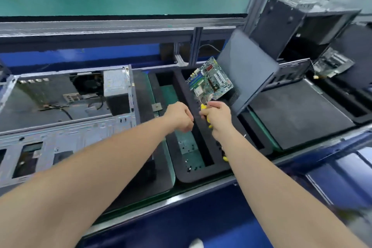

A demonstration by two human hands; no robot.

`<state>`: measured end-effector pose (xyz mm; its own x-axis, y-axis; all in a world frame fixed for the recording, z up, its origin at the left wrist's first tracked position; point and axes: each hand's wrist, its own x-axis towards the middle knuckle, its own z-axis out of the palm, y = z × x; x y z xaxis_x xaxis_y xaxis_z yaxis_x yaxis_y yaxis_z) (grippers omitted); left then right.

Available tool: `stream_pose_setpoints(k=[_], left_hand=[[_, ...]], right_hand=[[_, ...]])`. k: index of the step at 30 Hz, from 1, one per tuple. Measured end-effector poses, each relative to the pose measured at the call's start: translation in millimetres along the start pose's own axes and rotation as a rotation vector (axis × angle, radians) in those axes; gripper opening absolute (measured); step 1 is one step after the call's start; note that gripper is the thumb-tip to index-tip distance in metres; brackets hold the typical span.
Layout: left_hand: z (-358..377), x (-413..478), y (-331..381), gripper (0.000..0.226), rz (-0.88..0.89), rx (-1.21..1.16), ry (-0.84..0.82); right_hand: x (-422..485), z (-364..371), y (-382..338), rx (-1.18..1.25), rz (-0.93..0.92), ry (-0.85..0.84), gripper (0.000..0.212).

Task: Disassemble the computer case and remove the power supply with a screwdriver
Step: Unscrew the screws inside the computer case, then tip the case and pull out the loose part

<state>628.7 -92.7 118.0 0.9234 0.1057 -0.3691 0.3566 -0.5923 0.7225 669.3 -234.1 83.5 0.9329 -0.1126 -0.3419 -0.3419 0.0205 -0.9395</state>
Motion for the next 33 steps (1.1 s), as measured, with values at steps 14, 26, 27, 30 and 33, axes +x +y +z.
stream_pose_setpoints(k=[14,26,27,30,33], left_hand=[[52.2,19.7,-25.2,0.017,-0.209,0.192,-0.144],[26.0,8.2,-16.6,0.027,-0.195,0.312,-0.352],[24.8,4.7,-17.0,0.031,-0.205,0.336,-0.403],[22.1,-4.0,-19.5,0.043,-0.227,0.367,-0.503],[17.6,-10.0,-21.0,0.037,-0.181,0.379,-0.460]], right_hand=[[36.0,-29.0,49.9,-0.078,0.138,-0.130,0.025],[-11.3,-10.7,80.7,-0.310,0.154,-0.230,0.028],[-16.2,-10.8,83.8,-0.325,0.161,-0.228,0.029],[-27.0,-12.2,92.3,-0.384,0.172,-0.207,0.030],[-33.8,-13.2,95.8,-0.403,0.157,-0.182,0.029]])
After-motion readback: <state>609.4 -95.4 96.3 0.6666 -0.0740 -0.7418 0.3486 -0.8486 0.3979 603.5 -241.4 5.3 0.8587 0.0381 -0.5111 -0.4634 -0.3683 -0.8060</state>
